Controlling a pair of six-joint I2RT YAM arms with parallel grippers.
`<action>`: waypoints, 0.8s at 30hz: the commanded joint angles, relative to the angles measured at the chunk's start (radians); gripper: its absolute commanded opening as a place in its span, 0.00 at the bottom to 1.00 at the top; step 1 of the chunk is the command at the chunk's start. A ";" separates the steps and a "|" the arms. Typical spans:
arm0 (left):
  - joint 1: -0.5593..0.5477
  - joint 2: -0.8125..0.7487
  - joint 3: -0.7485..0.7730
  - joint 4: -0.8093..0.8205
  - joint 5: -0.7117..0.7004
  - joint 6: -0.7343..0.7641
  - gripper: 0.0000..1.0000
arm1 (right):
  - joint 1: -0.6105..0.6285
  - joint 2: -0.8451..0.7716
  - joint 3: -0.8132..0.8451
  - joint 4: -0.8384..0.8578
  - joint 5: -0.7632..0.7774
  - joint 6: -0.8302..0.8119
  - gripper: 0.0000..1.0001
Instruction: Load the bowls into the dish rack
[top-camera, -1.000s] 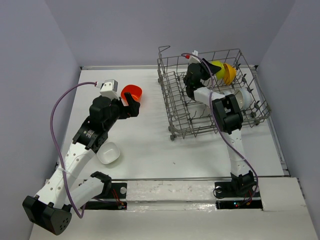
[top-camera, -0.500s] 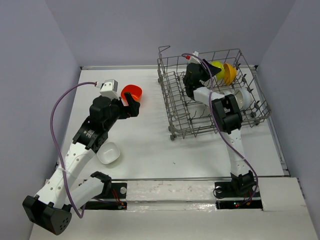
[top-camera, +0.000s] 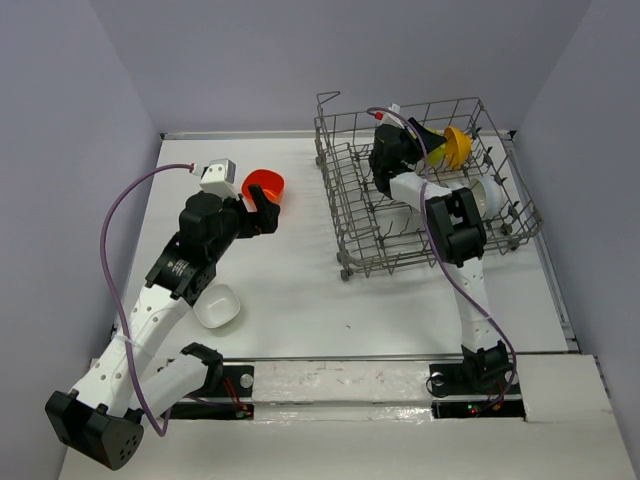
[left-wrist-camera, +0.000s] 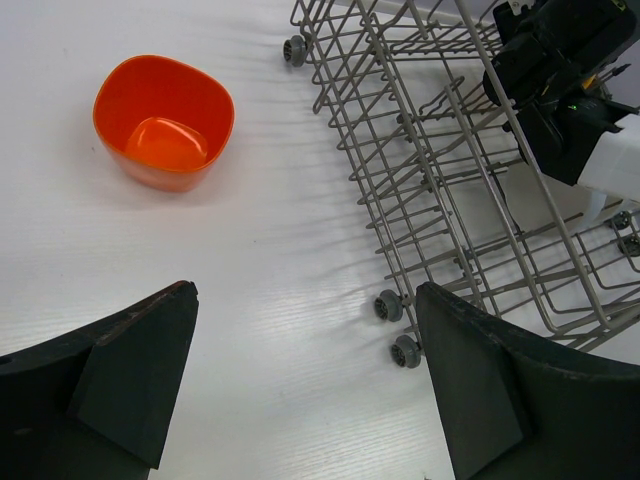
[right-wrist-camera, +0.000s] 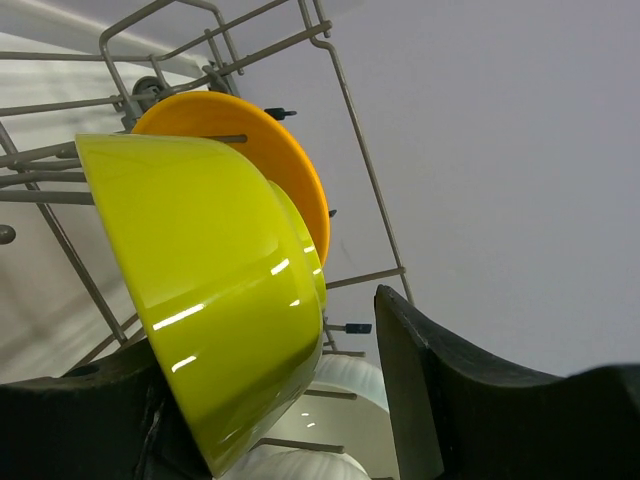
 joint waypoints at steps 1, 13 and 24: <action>-0.006 0.003 -0.013 0.037 -0.013 0.008 0.99 | 0.006 0.014 0.015 -0.017 -0.024 0.063 0.62; -0.003 0.005 -0.013 0.037 -0.013 0.010 0.99 | 0.006 -0.051 0.058 -0.149 -0.029 0.190 0.63; -0.003 0.001 -0.016 0.037 -0.015 0.008 0.99 | -0.014 -0.082 0.184 -0.540 -0.099 0.526 0.67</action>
